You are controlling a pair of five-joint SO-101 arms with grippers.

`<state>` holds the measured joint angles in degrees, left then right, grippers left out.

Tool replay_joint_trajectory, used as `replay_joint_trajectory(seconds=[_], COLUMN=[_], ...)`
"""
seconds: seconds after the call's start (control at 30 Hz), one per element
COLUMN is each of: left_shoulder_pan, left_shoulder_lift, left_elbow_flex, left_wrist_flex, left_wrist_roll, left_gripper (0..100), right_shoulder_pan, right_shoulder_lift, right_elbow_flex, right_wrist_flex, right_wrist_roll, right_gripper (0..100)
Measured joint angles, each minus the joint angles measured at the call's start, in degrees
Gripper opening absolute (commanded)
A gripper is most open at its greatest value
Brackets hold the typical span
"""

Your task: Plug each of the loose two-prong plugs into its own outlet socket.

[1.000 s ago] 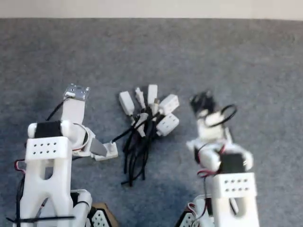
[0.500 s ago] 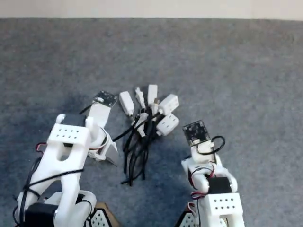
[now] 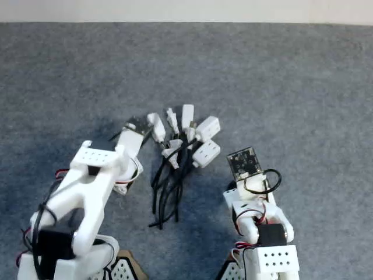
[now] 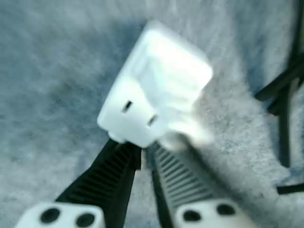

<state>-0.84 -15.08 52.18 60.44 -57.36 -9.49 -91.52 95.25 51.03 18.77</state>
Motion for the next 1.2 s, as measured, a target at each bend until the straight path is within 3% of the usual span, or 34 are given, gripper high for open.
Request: replay_joint_trajectory(seconds=[0.27,0.37,0.57,0.77,1.0,1.2], left_shoulder_pan=[-9.1,-11.7,-11.7,-10.7,-5.1,-4.9], left_shoulder_lift=[0.4,0.4,0.4,0.4,0.4,0.4], left_elbow_flex=[-10.4,-12.3,-14.4,-21.1,-21.5,-17.9], left_wrist_flex=[-0.3,0.3,8.8,10.0,10.0,10.0], left_wrist_roll=[7.1,7.3,4.6,3.1,-16.2,-31.9], left_gripper=[1,9,29,32,36,35], right_shoulder_pan=[0.0,0.0,0.0,0.0,0.0,0.0], right_shoulder_lift=[0.0,0.0,0.0,0.0,0.0,0.0], right_elbow_flex=[0.0,0.0,0.0,0.0,0.0,0.1], right_wrist_flex=[0.2,0.2,0.2,0.2,0.2,0.2], right_wrist_roll=[0.0,0.0,0.0,0.0,0.0,0.0], right_gripper=[20.0,20.0,20.0,20.0,20.0,20.0])
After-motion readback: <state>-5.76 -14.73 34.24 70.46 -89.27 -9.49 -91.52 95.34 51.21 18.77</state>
